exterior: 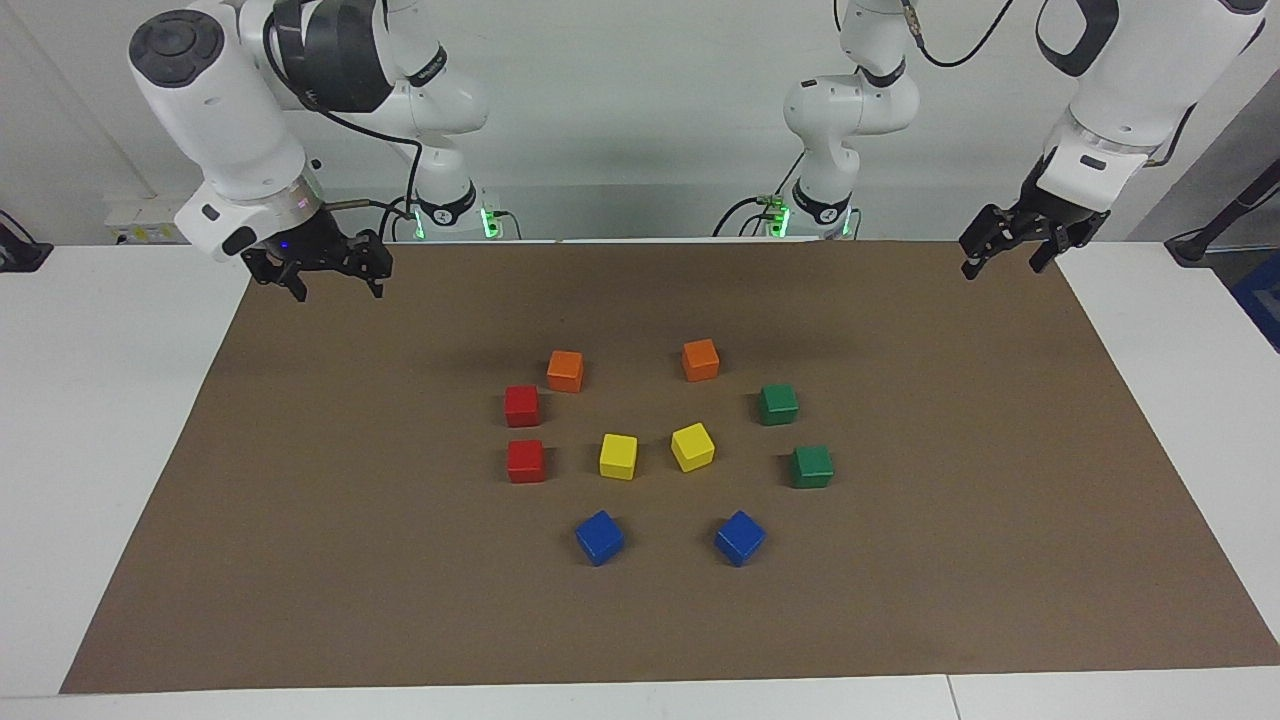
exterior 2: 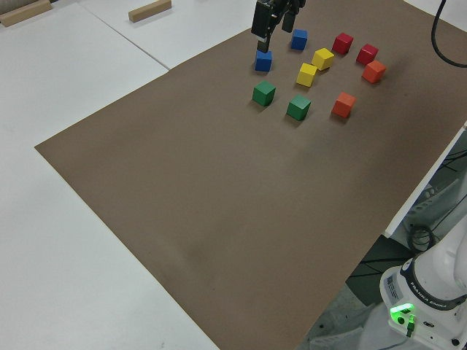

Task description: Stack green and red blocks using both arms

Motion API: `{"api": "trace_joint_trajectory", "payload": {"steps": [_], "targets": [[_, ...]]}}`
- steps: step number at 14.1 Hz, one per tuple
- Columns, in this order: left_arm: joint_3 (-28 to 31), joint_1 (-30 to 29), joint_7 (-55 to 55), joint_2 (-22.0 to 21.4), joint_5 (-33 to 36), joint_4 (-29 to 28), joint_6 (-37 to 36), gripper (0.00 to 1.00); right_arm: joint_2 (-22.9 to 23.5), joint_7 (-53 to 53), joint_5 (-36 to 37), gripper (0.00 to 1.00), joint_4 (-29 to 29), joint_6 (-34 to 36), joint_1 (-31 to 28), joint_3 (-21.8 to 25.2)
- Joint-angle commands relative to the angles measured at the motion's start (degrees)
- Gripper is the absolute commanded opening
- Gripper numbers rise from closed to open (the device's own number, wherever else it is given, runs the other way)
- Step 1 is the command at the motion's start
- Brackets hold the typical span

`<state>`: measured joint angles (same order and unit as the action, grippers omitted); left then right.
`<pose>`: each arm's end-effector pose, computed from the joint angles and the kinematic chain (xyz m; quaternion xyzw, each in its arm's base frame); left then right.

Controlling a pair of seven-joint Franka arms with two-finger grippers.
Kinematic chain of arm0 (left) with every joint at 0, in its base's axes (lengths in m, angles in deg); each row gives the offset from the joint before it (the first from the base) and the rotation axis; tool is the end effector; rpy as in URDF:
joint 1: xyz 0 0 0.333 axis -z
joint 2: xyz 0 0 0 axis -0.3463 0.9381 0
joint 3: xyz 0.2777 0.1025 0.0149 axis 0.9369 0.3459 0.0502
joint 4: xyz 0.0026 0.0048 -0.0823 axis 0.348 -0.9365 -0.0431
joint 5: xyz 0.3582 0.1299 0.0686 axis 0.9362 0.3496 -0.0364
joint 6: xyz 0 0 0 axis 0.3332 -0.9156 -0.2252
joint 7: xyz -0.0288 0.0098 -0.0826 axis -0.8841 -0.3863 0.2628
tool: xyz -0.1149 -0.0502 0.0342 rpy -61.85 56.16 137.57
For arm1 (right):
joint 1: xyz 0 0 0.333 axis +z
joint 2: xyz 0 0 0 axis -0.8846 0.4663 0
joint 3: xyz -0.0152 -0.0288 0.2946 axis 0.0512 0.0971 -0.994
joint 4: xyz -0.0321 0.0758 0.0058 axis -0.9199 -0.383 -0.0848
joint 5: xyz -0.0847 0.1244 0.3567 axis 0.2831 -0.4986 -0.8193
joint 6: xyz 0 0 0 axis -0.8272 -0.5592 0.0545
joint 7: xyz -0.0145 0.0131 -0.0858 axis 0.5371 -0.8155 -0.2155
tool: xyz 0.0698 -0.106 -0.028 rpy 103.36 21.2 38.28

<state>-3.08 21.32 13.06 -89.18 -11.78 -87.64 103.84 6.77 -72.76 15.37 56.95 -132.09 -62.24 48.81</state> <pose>0.5380 -0.0185 0.5807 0.9997 0.0208 -0.0024 0.0104 0.5419 0.0131 0.5312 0.9979 0.0269 -0.0584 0.0125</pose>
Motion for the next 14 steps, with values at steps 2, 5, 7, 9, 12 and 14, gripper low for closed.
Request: {"api": "trace_joint_trajectory", "payload": {"steps": [2, 5, 7, 9, 12, 14], "targets": [[-0.01, 0.17, 0.51, 0.04, 0.96, -0.03, 0.63, 1.00, -1.52, -0.73, -0.36, 1.00, 1.82, -1.02, -0.23, -0.17], [-0.01, 0.17, 0.86, -0.05, 0.96, -0.03, 0.54, 1.00, -1.52, -0.73, -0.36, 1.00, 1.82, -1.02, -0.23, -0.17], [-0.01, 0.17, 0.78, -0.22, 0.79, -0.29, 0.63, 1.00, -1.52, -0.73, -0.36, 1.00, 1.82, -1.02, -0.23, -0.17], [-0.01, -0.09, 1.30, -0.31, 0.35, -0.47, 0.98, 1.00, -1.52, -0.64, -0.36, 1.00, 1.82, -1.02, -0.15, -0.17], [-0.01, 0.17, 4.56, -1.10, 0.34, -2.66, 1.86, 1.00, -1.52, -0.47, -0.36, 1.00, 1.82, -1.02, -0.14, -0.26], [-0.18, 0.95, 3.95, -1.98, 0.26, -4.94, 4.84, 1.00, -1.52, -0.11, -0.36, 1.00, 1.73, -1.02, -0.14, -0.26]]}}
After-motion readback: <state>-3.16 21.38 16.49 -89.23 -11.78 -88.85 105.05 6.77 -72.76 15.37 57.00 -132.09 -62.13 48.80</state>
